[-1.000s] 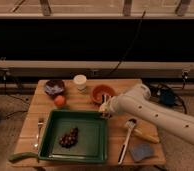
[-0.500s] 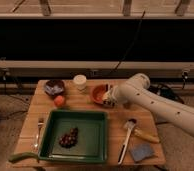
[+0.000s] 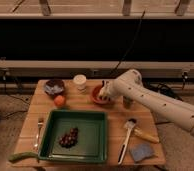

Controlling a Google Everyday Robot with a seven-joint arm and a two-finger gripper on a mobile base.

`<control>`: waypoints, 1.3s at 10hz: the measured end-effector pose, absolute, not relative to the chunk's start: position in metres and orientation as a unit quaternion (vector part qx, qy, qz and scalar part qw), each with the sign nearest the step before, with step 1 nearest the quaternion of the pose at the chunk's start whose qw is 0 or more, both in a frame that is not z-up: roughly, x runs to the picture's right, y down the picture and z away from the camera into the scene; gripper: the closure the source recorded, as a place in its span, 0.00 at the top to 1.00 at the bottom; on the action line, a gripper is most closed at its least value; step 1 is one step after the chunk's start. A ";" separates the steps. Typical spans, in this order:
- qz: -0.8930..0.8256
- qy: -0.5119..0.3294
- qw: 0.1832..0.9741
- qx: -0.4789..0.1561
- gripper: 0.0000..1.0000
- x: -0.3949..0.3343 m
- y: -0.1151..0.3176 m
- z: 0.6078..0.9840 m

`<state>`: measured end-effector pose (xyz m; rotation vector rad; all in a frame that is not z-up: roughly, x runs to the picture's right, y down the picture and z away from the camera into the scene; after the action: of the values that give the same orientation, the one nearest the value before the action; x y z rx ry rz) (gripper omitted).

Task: Wipe red bowl with eraser

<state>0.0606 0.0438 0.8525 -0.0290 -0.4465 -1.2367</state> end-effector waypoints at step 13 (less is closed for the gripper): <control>-0.581 -0.210 0.786 -0.039 0.56 0.054 0.042 0.903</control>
<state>0.0540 0.0421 0.9029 -0.0840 -0.4534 -1.2521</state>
